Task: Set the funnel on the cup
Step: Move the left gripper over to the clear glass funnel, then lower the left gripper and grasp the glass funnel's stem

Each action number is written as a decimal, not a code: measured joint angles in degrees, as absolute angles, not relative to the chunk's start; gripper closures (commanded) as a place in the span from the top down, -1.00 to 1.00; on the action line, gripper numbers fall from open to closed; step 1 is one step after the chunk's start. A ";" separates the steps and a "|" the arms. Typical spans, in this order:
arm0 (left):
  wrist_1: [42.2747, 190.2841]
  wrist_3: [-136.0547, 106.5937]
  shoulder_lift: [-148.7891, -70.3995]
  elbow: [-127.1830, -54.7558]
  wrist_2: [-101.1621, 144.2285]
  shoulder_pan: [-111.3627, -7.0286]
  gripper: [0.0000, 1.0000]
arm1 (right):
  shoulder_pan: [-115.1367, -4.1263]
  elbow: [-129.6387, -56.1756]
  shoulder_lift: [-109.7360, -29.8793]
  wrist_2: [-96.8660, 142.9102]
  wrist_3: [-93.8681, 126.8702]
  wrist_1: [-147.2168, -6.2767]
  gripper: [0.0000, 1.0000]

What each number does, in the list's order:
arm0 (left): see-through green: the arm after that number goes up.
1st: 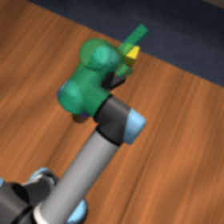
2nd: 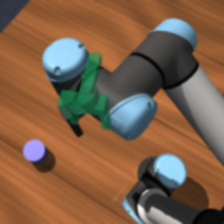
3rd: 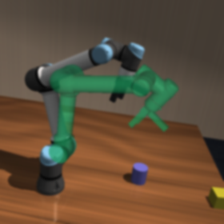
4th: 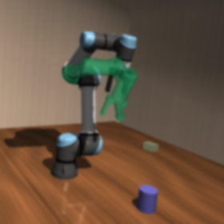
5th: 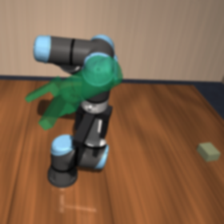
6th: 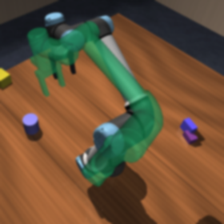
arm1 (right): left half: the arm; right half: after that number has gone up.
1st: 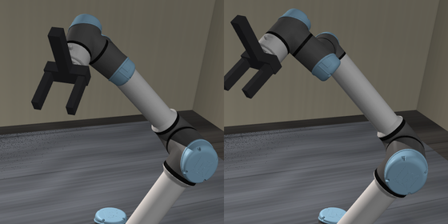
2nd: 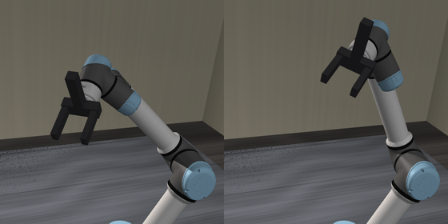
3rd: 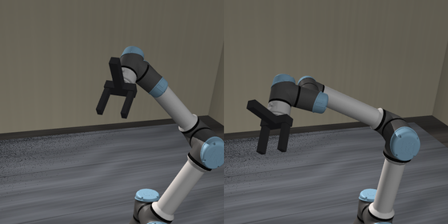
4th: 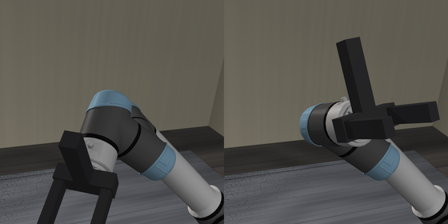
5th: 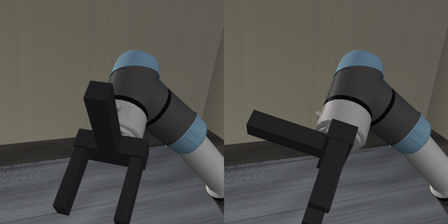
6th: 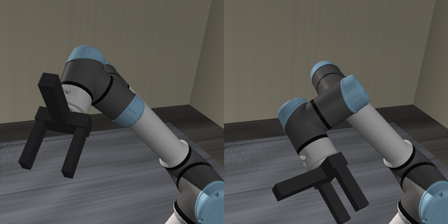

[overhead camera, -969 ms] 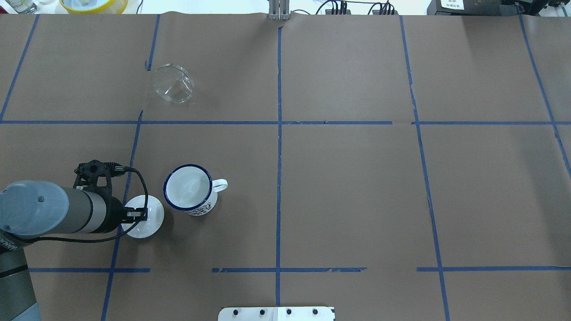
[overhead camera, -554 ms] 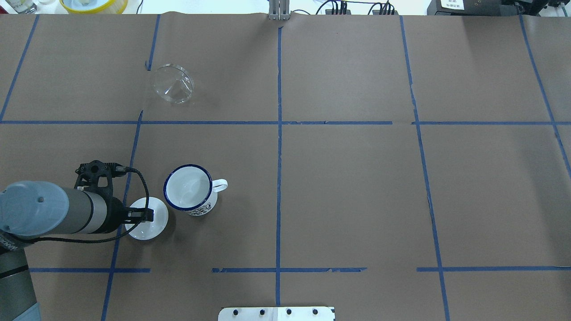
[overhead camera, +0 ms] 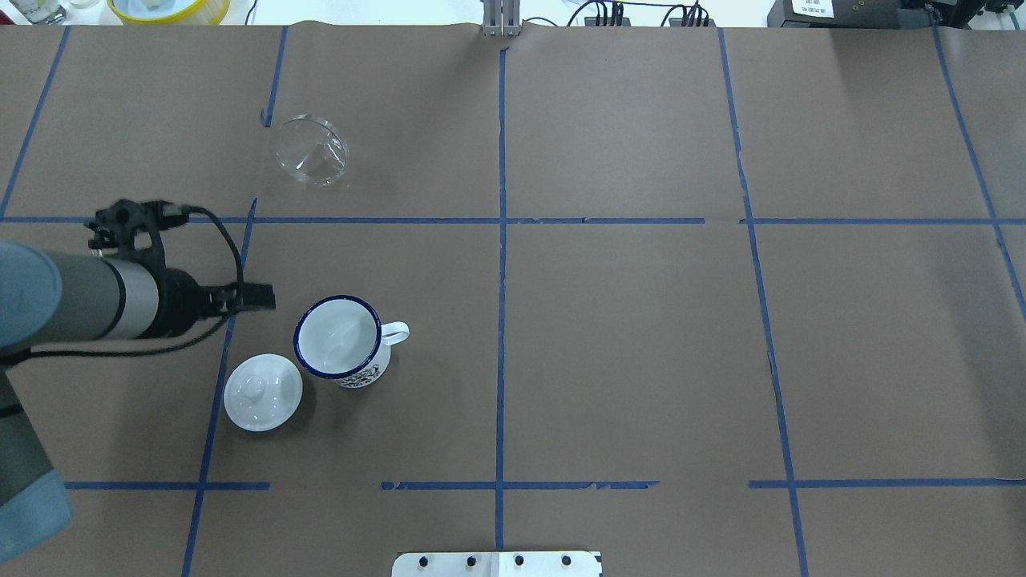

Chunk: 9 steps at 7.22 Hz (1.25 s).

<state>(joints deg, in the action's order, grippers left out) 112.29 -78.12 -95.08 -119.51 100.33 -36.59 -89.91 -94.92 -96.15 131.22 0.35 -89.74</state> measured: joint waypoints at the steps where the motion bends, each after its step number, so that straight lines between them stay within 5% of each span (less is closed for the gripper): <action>1: 112.74 -83.80 -98.86 -118.21 100.18 -39.93 1.00 | -89.91 -94.92 -96.15 131.22 0.35 -89.74 1.00; 3: 118.40 -98.18 -107.94 -109.29 96.68 -43.04 1.00 | -89.91 -94.87 -96.15 131.22 0.35 -89.74 1.00; 6: 132.75 -118.23 -118.15 -86.01 87.56 -42.40 1.00 | -89.91 -94.91 -96.15 131.22 0.35 -89.73 1.00; 9: 137.95 -123.23 -120.05 -76.76 81.94 -40.49 0.81 | -89.91 -94.88 -96.15 131.22 0.35 -89.74 1.00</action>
